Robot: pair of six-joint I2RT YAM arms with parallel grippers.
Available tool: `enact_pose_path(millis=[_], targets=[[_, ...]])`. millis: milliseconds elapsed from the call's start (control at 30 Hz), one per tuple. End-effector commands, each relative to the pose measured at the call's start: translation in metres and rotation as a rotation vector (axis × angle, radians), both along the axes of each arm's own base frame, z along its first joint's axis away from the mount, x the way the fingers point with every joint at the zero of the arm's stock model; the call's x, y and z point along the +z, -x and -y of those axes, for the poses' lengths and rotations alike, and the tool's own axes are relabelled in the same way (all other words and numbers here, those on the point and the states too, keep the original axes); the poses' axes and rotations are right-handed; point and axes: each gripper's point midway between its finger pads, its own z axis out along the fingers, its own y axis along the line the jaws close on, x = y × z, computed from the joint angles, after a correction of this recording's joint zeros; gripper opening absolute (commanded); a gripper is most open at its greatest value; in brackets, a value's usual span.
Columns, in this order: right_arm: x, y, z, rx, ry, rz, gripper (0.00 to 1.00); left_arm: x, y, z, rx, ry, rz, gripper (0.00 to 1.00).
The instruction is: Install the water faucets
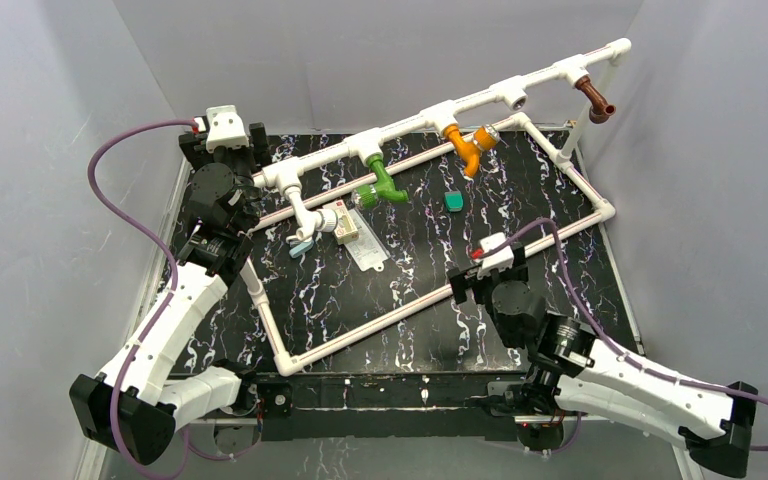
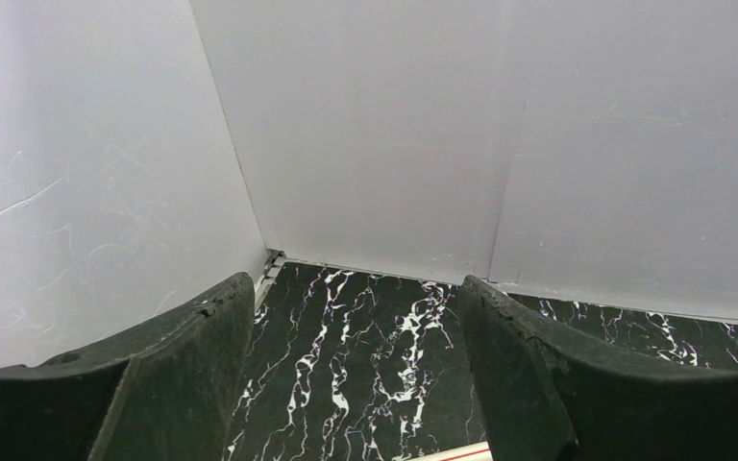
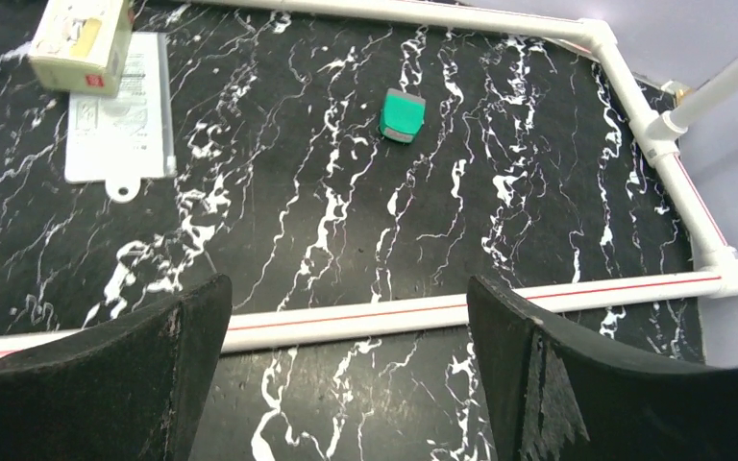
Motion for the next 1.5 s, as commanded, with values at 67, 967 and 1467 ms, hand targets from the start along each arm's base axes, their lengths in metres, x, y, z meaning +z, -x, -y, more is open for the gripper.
enact_pose_path(millis=[67, 967, 1467], targets=[[0.005, -0.037, 0.015, -0.151, -0.231, 0.074, 0.99, -0.208, 0.023, 0.037, -0.179, -0.223, -0.669, 0.75], [-0.127, -0.142, 0.136, -0.433, -0.231, 0.125, 0.99, -0.208, 0.023, 0.039, -0.187, -0.229, -0.667, 0.75], [-0.140, -0.156, 0.147, -0.498, -0.231, 0.054, 0.99, -0.206, 0.025, 0.039, -0.192, -0.226, -0.662, 0.76]])
